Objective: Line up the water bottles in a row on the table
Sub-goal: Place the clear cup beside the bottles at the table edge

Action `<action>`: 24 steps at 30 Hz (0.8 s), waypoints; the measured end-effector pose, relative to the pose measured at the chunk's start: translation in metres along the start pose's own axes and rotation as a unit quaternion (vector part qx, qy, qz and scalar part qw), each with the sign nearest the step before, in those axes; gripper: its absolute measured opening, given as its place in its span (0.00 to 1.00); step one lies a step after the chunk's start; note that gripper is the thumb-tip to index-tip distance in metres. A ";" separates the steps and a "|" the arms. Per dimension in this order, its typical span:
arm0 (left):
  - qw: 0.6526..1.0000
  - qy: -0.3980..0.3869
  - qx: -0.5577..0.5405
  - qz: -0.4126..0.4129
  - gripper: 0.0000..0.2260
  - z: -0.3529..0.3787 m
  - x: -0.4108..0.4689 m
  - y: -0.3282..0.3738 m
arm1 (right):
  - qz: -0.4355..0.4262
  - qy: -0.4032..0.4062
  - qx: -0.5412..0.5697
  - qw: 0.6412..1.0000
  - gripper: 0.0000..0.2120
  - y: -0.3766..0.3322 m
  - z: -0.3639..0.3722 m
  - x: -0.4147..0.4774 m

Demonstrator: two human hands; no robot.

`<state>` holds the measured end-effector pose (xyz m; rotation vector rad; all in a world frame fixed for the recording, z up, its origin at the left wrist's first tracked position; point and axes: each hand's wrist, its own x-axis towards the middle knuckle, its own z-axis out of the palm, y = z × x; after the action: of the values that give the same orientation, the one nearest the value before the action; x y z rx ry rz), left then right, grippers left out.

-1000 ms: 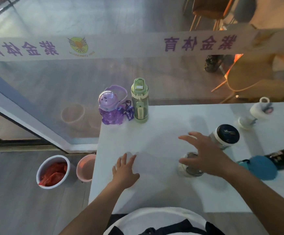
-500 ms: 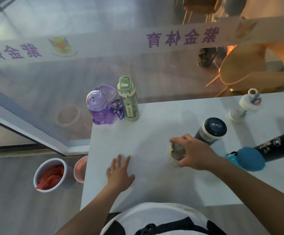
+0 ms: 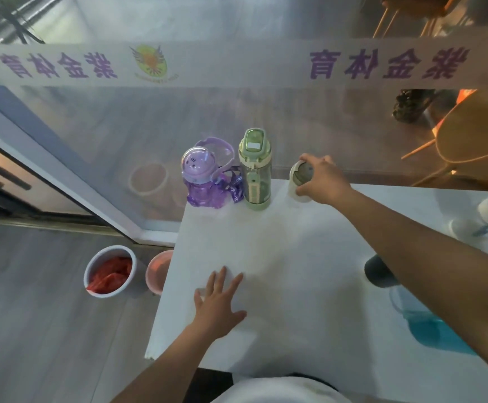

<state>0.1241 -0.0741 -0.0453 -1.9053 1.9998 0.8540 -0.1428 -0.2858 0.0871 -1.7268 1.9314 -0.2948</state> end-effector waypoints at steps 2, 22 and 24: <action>1.000 0.000 -0.003 -0.004 0.38 0.000 0.001 0.000 | 0.005 -0.009 -0.006 1.000 0.41 -0.002 0.004 0.012; 0.999 -0.038 -0.003 -0.012 0.36 -0.016 0.001 0.005 | 0.010 -0.007 0.015 1.000 0.49 0.010 -0.011 -0.011; 0.999 -0.046 -0.011 -0.022 0.35 -0.024 0.002 0.012 | 0.009 0.017 0.015 1.000 0.42 0.021 -0.027 -0.031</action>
<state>0.1174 -0.0899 -0.0247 -1.8784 1.8966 0.9368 -0.1732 -0.2567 0.1065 -1.6935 1.9559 -0.3463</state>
